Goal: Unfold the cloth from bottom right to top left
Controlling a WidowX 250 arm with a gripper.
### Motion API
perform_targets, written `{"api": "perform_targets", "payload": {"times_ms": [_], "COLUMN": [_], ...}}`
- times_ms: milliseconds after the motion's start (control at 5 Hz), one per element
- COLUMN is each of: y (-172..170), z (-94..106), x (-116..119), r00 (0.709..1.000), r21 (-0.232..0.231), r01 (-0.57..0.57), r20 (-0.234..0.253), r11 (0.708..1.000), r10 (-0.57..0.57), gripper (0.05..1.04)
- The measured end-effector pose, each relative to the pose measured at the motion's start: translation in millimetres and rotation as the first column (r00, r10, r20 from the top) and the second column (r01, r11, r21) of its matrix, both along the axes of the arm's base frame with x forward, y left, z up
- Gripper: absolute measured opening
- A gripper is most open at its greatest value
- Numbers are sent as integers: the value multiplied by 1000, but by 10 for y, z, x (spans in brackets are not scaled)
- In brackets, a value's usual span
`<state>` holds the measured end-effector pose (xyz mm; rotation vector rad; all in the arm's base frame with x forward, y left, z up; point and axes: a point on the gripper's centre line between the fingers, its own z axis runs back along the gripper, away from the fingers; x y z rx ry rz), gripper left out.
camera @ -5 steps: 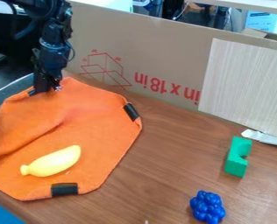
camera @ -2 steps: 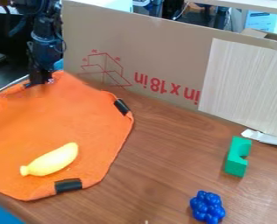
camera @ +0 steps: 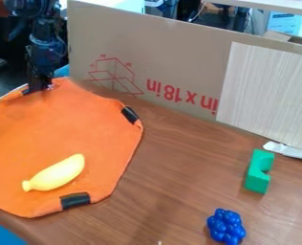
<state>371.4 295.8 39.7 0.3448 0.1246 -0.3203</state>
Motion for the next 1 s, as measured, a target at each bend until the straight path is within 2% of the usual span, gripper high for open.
{"api": "perform_targets", "payload": {"times_ms": [200, 400, 600, 800, 1000], "y": [23, 18, 0, -30, -15], "z": [-50, -98, -140, 3, 411], "x": [-17, -37, -48, -88, -310], "r00": [999, 999, 999, 1000, 993], "r21": [-2, -4, -5, -10, -27], "r01": [5, 4, 4, -3, -60], "r20": [-40, -43, -42, 0, 102], "r11": [1000, 1000, 1000, 1000, 998], "r10": [-5, -4, -4, 3, 62], "gripper": [201, 448, 752, 986, 1001]}}
